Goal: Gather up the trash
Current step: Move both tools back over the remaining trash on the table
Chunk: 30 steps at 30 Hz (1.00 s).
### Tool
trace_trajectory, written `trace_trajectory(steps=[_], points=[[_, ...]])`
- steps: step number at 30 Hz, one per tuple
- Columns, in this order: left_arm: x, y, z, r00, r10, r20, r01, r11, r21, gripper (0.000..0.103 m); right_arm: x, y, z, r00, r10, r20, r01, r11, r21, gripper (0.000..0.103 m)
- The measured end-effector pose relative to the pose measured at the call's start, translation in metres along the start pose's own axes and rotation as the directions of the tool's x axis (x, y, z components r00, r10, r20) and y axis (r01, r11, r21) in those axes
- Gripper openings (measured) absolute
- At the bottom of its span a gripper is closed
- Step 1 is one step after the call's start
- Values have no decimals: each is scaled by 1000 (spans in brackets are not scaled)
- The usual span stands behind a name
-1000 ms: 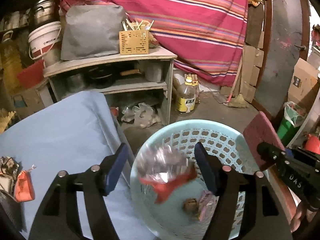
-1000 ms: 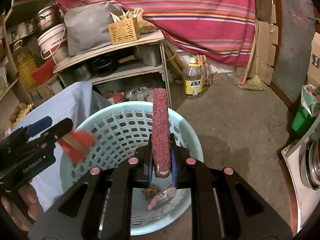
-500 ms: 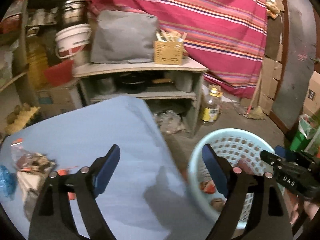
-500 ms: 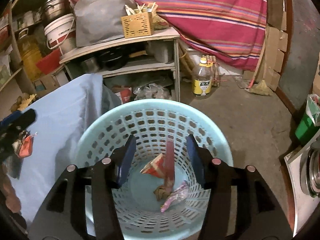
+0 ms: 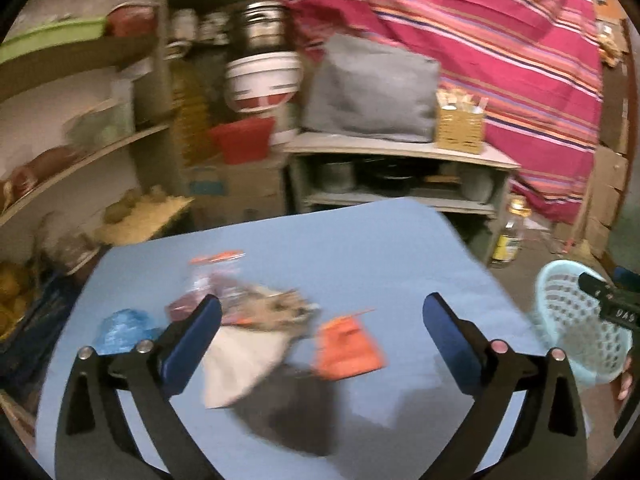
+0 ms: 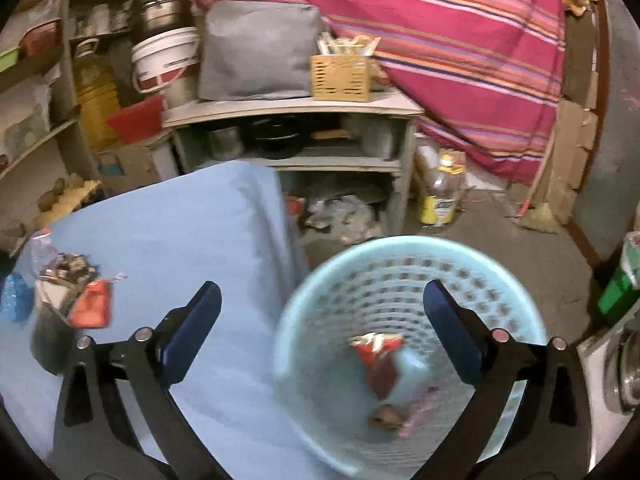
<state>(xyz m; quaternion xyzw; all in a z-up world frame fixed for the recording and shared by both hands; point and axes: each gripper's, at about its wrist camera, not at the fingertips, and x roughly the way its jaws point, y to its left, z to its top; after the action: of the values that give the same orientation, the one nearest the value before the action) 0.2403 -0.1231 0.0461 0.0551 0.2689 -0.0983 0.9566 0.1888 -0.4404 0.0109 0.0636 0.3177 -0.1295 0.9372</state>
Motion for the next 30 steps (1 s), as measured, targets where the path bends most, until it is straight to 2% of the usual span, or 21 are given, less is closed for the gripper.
trace_trajectory(steps=[6, 11, 15, 23, 30], points=[[1, 74, -18, 997, 62, -34, -65, 995, -77, 98, 10, 51, 0, 997, 76, -10, -75, 997, 31, 98], [0, 128, -26, 993, 108, -54, -115, 982, -148, 98, 9, 98, -4, 996, 88, -3, -88, 996, -28, 98], [0, 150, -29, 988, 145, -59, -153, 974, -169, 98, 5, 130, -9, 996, 89, 7, -89, 993, -76, 98], [-4, 173, -44, 983, 166, -80, -177, 973, -151, 98, 5, 180, -27, 997, 74, -36, -79, 985, -151, 98], [-7, 186, -60, 980, 174, -98, -186, 974, -127, 98, -3, 208, -39, 989, 131, -68, -141, 973, -182, 98]])
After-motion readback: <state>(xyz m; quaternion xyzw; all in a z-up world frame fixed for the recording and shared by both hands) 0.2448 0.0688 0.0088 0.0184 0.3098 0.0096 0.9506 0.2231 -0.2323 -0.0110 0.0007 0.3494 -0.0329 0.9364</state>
